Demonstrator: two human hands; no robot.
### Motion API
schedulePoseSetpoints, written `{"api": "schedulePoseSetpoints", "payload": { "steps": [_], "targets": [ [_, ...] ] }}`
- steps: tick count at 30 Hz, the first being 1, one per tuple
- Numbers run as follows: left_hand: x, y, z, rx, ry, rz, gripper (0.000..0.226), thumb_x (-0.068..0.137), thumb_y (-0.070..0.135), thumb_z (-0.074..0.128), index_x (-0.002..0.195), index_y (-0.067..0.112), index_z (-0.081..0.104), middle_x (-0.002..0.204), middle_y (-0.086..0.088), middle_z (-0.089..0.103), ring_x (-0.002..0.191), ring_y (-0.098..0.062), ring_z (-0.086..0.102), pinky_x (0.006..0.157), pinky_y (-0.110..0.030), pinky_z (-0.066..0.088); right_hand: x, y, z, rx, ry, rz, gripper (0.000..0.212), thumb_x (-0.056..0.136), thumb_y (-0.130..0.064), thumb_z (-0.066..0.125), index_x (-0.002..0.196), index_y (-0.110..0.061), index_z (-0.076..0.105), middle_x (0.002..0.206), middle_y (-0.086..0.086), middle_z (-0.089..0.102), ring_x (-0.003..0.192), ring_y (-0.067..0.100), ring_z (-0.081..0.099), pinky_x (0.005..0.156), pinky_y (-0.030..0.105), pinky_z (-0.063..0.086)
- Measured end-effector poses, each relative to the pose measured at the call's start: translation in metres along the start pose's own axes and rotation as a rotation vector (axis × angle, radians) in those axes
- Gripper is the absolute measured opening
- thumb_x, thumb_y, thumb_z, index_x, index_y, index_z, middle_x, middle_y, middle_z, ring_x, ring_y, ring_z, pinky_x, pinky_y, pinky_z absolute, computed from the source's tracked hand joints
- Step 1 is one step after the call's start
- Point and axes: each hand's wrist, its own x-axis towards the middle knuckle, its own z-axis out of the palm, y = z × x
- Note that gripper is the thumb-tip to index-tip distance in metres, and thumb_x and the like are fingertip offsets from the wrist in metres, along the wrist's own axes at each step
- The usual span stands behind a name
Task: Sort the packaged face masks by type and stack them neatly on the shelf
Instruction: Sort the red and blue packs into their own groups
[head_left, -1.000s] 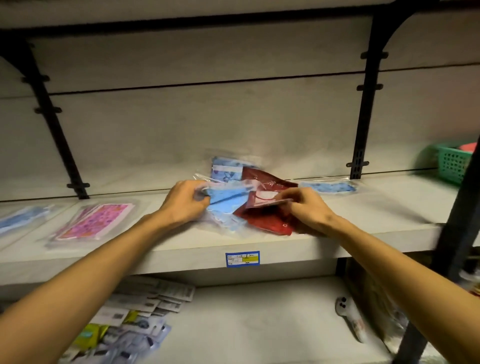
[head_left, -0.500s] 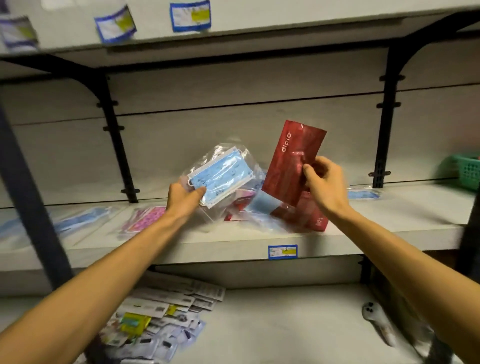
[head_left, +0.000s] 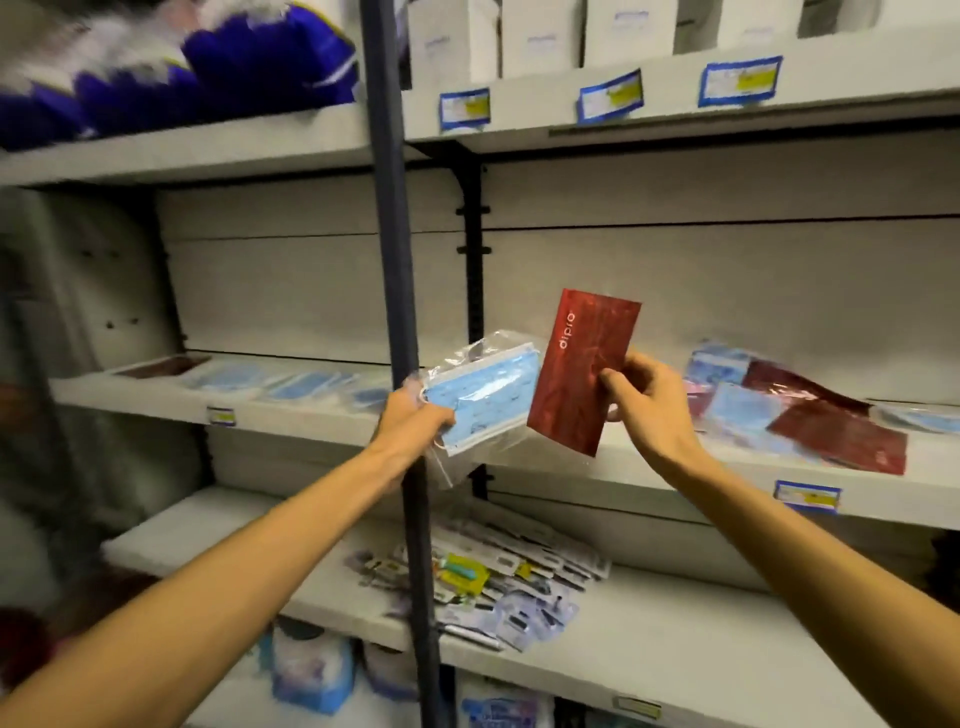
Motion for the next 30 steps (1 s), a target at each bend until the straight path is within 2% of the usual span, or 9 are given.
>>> {"api": "schedulePoseSetpoints", "payload": {
  "steps": [3, 6, 11, 14, 18, 21, 24, 27, 30],
  "targets": [
    [-0.005, -0.023, -0.061, -0.014, 0.06, -0.079, 0.017, 0.079, -0.005, 0.066, 0.085, 0.011, 0.063, 0.074, 0.002, 0.064, 0.07, -0.013, 0.061, 0.043, -0.012, 0.045, -0.012, -0.005, 0.056, 0.005, -0.106, 0.003, 0.023, 0.102, -0.01, 0.05, 0.116, -0.012, 0.068, 0.09, -0.005, 0.072, 0.072, -0.002, 0.067, 0.056, 0.015, 0.051],
    [-0.005, -0.047, -0.116, -0.001, 0.112, -0.126, 0.01, 0.08, 0.0, 0.064, 0.083, 0.009, 0.062, 0.072, -0.003, 0.062, 0.066, -0.015, 0.055, 0.04, -0.013, 0.039, -0.019, -0.007, 0.11, -0.048, -0.19, -0.018, 0.021, 0.103, -0.018, 0.051, 0.118, -0.019, 0.065, 0.097, -0.009, 0.072, 0.081, 0.001, 0.069, 0.059, 0.016, 0.054],
    [0.01, -0.09, -0.186, -0.065, 0.277, -0.223, 0.025, 0.082, -0.002, 0.063, 0.107, -0.001, 0.066, 0.1, -0.017, 0.069, 0.083, -0.026, 0.065, 0.071, -0.032, 0.054, -0.019, 0.001, 0.205, -0.057, -0.229, -0.054, 0.025, 0.1, -0.018, 0.054, 0.125, -0.02, 0.059, 0.107, -0.005, 0.071, 0.09, 0.009, 0.07, 0.075, 0.032, 0.061],
    [0.027, -0.115, -0.218, -0.122, 0.371, -0.274, 0.017, 0.082, -0.008, 0.061, 0.095, 0.003, 0.065, 0.092, -0.017, 0.069, 0.078, -0.028, 0.065, 0.076, -0.038, 0.056, -0.019, 0.011, 0.259, -0.044, -0.255, -0.064, 0.025, 0.099, -0.019, 0.056, 0.123, -0.025, 0.059, 0.105, -0.015, 0.069, 0.092, 0.0, 0.069, 0.077, 0.026, 0.058],
    [0.06, -0.134, -0.251, -0.218, 0.453, -0.281, 0.022, 0.082, -0.01, 0.06, 0.078, 0.012, 0.063, 0.079, -0.006, 0.068, 0.067, -0.02, 0.066, 0.059, -0.027, 0.056, -0.003, 0.027, 0.313, -0.098, -0.229, -0.034, 0.023, 0.097, -0.023, 0.057, 0.12, -0.026, 0.058, 0.098, -0.012, 0.069, 0.079, 0.007, 0.069, 0.076, 0.039, 0.062],
    [0.095, -0.144, -0.271, -0.277, 0.499, -0.283, 0.016, 0.082, -0.007, 0.06, 0.091, 0.004, 0.066, 0.094, -0.014, 0.071, 0.08, -0.03, 0.068, 0.078, -0.041, 0.06, 0.017, 0.043, 0.34, -0.126, -0.212, 0.009, 0.025, 0.096, -0.025, 0.057, 0.121, -0.025, 0.054, 0.1, -0.005, 0.071, 0.081, 0.011, 0.07, 0.079, 0.045, 0.06],
    [0.137, -0.144, -0.286, -0.329, 0.5, -0.304, 0.027, 0.082, -0.004, 0.06, 0.109, -0.001, 0.063, 0.107, -0.021, 0.071, 0.097, -0.036, 0.071, 0.093, -0.053, 0.057, 0.041, 0.058, 0.362, -0.111, -0.155, 0.048, 0.028, 0.098, -0.021, 0.053, 0.126, -0.018, 0.052, 0.1, 0.004, 0.071, 0.085, 0.021, 0.069, 0.081, 0.05, 0.058],
    [0.176, -0.147, -0.296, -0.349, 0.494, -0.287, 0.025, 0.083, -0.003, 0.06, 0.109, -0.001, 0.061, 0.105, -0.02, 0.071, 0.099, -0.037, 0.071, 0.093, -0.051, 0.058, 0.067, 0.067, 0.382, -0.103, -0.07, 0.091, 0.026, 0.096, -0.016, 0.051, 0.123, -0.017, 0.052, 0.093, 0.001, 0.068, 0.083, 0.023, 0.068, 0.081, 0.05, 0.056],
    [0.206, -0.156, -0.299, -0.357, 0.455, -0.27, 0.018, 0.083, -0.004, 0.059, 0.101, -0.001, 0.063, 0.098, -0.018, 0.071, 0.081, -0.029, 0.071, 0.074, -0.037, 0.062, 0.087, 0.077, 0.4, -0.089, -0.017, 0.137, 0.028, 0.094, -0.014, 0.051, 0.121, -0.017, 0.053, 0.087, -0.003, 0.067, 0.077, 0.019, 0.066, 0.073, 0.042, 0.056]
  ]
}}
